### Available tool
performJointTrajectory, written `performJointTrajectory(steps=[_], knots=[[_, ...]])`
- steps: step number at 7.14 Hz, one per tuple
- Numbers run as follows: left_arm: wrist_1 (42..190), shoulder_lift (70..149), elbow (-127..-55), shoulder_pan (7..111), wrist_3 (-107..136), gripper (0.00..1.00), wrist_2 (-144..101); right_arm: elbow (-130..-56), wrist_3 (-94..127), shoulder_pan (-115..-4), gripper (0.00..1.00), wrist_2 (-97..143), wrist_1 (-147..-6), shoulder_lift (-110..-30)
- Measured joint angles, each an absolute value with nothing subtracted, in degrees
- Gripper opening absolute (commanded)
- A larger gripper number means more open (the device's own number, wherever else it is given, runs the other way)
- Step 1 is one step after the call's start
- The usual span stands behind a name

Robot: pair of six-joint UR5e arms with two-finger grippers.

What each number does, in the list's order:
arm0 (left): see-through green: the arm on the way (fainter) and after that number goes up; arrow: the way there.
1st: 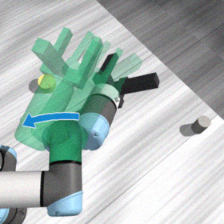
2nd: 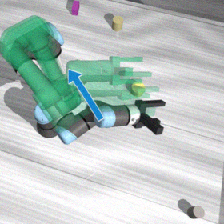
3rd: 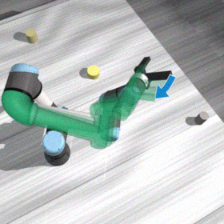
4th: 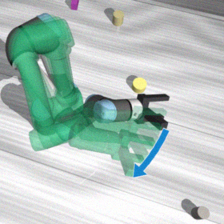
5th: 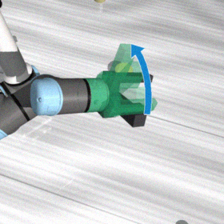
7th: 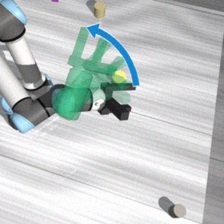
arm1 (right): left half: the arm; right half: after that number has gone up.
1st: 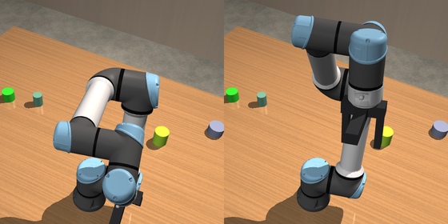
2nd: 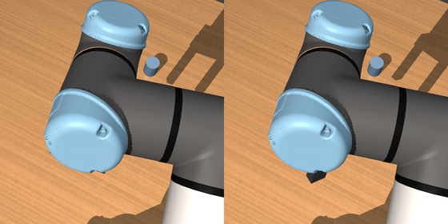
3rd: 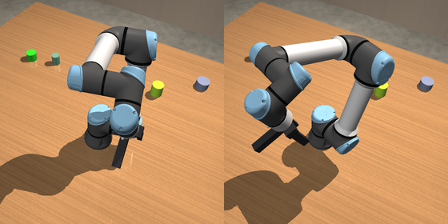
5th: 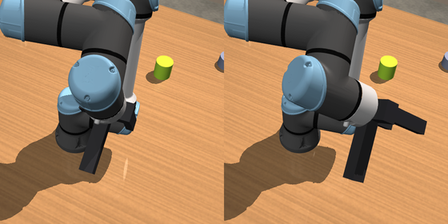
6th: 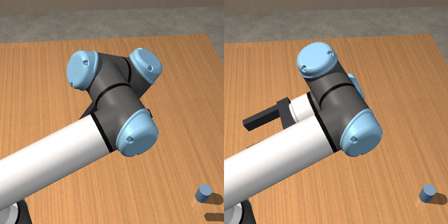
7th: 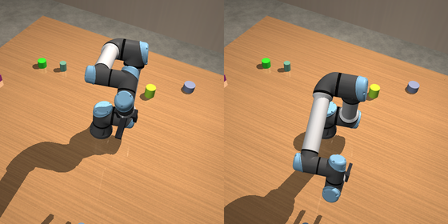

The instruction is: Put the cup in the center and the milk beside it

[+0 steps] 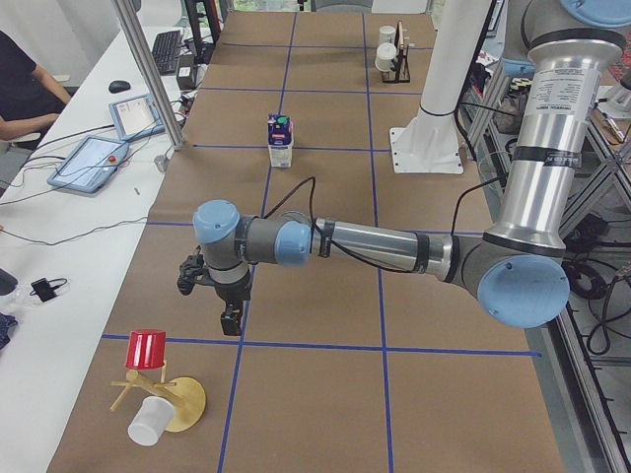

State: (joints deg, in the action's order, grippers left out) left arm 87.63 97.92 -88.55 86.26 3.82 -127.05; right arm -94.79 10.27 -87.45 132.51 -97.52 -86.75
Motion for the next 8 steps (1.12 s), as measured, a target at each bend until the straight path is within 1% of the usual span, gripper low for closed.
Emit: performJointTrajectory(steps=[3,8], knots=[[88.17,95.89,-88.68,87.53,4.4,0.98,-130.18,-96.69,10.28,-88.94,1.0,133.87,-101.99,-86.91],[87.99,95.11,-89.82,88.67,4.57,0.98,-134.38,-96.92,10.28,-89.03,1.0,134.03,-102.19,-87.01]])
